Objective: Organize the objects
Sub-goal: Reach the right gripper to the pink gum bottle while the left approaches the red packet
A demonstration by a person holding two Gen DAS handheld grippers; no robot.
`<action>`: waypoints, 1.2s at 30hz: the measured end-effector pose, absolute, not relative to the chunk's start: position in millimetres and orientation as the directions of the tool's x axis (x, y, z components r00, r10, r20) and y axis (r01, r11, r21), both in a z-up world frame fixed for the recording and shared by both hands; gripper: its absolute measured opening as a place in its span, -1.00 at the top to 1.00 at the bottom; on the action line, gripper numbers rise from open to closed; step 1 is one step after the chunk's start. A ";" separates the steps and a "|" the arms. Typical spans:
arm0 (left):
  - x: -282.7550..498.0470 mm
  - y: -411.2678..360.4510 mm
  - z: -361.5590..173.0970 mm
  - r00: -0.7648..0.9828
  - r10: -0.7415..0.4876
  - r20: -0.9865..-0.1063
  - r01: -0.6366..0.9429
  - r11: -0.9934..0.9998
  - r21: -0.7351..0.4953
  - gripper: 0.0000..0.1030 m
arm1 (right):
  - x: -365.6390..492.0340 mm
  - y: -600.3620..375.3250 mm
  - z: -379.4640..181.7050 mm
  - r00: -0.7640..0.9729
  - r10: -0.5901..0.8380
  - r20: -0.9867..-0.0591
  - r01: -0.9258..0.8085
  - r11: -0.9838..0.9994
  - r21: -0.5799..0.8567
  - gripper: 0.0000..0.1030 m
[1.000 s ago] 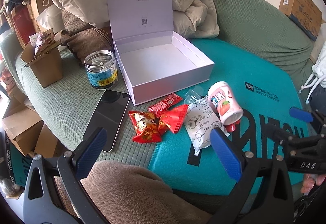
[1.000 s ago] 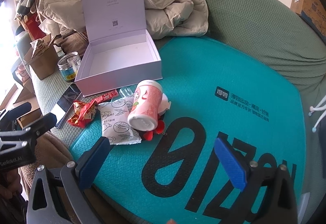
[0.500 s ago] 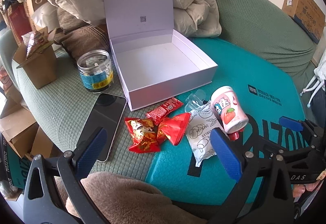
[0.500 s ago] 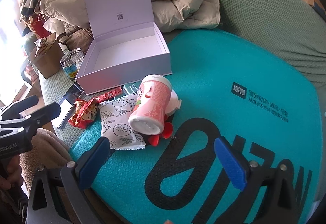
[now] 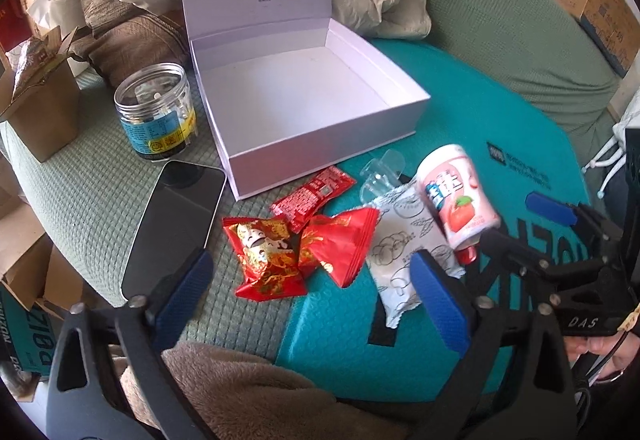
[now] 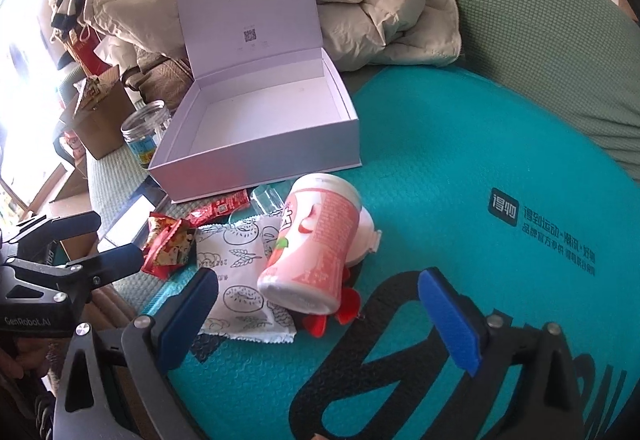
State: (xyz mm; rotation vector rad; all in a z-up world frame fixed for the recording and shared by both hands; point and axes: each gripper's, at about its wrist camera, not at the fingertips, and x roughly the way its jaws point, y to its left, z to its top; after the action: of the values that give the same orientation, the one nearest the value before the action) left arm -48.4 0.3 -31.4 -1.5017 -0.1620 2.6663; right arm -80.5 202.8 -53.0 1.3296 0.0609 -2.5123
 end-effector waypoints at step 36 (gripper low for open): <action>-64.6 14.2 -56.3 -0.438 0.127 -0.890 -0.058 -0.992 -0.114 0.72 | -98.0 214.7 -72.6 -0.481 -0.331 -0.812 0.262 -0.938 0.228 0.07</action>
State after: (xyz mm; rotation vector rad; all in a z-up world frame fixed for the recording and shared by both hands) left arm -64.6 14.2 -56.3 -1.6011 -0.1002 2.5731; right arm -98.0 214.7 -72.6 1.3600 -0.1030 -2.4394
